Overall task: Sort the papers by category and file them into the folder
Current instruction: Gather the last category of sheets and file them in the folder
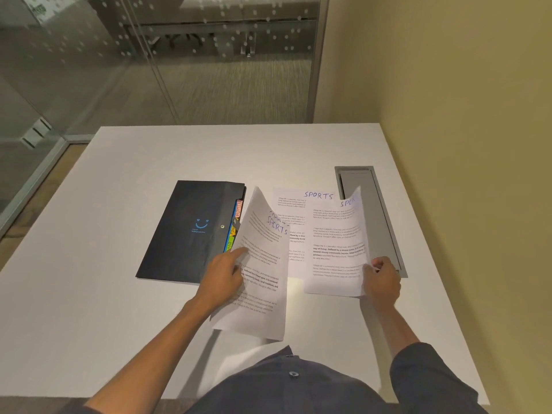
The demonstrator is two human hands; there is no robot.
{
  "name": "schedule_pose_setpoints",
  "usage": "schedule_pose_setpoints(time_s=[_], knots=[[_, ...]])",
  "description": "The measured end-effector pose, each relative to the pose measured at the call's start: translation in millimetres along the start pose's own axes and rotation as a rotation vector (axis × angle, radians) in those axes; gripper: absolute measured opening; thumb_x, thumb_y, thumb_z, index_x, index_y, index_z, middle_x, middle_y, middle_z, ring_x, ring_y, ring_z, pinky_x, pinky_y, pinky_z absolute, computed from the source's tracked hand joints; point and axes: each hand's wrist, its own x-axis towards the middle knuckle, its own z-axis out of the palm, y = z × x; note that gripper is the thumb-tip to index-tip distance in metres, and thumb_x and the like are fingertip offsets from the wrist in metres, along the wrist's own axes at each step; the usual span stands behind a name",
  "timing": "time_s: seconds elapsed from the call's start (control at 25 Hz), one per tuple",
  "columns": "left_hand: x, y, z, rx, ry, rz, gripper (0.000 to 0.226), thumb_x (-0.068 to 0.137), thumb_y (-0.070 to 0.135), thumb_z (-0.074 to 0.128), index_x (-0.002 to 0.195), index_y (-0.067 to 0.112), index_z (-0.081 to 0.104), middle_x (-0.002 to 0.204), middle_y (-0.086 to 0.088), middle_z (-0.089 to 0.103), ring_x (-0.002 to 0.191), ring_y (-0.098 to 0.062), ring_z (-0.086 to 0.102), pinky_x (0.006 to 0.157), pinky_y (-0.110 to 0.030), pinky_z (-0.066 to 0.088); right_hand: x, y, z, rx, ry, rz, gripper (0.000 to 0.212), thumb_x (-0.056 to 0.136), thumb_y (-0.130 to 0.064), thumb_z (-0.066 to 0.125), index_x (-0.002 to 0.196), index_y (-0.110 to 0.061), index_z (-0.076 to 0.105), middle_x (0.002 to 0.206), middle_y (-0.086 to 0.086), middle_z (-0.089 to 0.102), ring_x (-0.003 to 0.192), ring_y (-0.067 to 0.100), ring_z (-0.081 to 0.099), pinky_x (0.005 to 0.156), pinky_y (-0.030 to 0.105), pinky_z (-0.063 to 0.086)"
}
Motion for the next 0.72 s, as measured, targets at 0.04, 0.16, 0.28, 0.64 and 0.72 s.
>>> schedule_pose_setpoints(time_s=[0.04, 0.16, 0.28, 0.64, 0.72], knots=[[0.8, -1.0, 0.2, -0.004, 0.003, 0.002, 0.041, 0.094, 0.014, 0.054, 0.135, 0.019, 0.050, 0.144, -0.002, 0.047, 0.093, -0.022, 0.066, 0.071, -0.020, 0.053, 0.8, -1.7, -3.8, 0.065, 0.000, -0.021, 0.012, 0.093, -0.008, 0.060, 0.104, -0.004, 0.057, 0.104, 0.017, 0.066, 0.095, 0.038, 0.064, 0.069, 0.027, 0.043], [6.8, -5.4, 1.1, -0.063, 0.029, 0.009, 0.041, 0.093, 0.008, 0.053, 0.134, 0.017, 0.052, 0.141, -0.004, 0.051, 0.075, -0.016, 0.066, 0.062, -0.015, 0.051, 0.7, -13.0, -20.2, 0.268, -0.068, -0.054, 0.023, 0.093, -0.007, 0.062, 0.116, -0.009, 0.057, 0.114, 0.016, 0.066, 0.097, 0.034, 0.065, 0.070, 0.027, 0.049], [11.4, -5.1, -0.6, -0.183, 0.107, 0.028, 0.043, 0.090, -0.003, 0.050, 0.127, 0.017, 0.058, 0.134, -0.004, 0.057, 0.077, -0.014, 0.065, 0.071, -0.020, 0.052, -4.5, -26.0, -41.9, 0.521, -0.182, 0.030, 0.034, 0.092, -0.009, 0.065, 0.124, -0.016, 0.054, 0.114, 0.008, 0.064, 0.095, 0.028, 0.066, 0.068, 0.026, 0.053], [8.1, 33.6, -17.8, -0.670, 0.184, 0.061, 0.046, 0.085, -0.011, 0.051, 0.108, 0.024, 0.070, 0.116, 0.021, 0.064, 0.117, -0.012, 0.058, 0.102, -0.044, 0.046, -21.0, -29.5, -48.5, 0.576, -0.520, 0.050, 0.037, 0.087, -0.011, 0.072, 0.120, -0.022, 0.059, 0.115, 0.007, 0.072, 0.099, 0.032, 0.071, 0.082, 0.041, 0.058], [4.7, 46.8, -23.8, -0.754, 0.163, 0.039, 0.050, 0.085, -0.010, 0.053, 0.099, 0.034, 0.071, 0.107, 0.027, 0.067, 0.113, -0.016, 0.061, 0.097, -0.045, 0.049, -31.1, -39.0, -47.1, 0.525, -0.608, -0.001, 0.036, 0.086, -0.010, 0.072, 0.119, -0.022, 0.061, 0.113, 0.005, 0.074, 0.098, 0.029, 0.072, 0.087, 0.044, 0.057]])
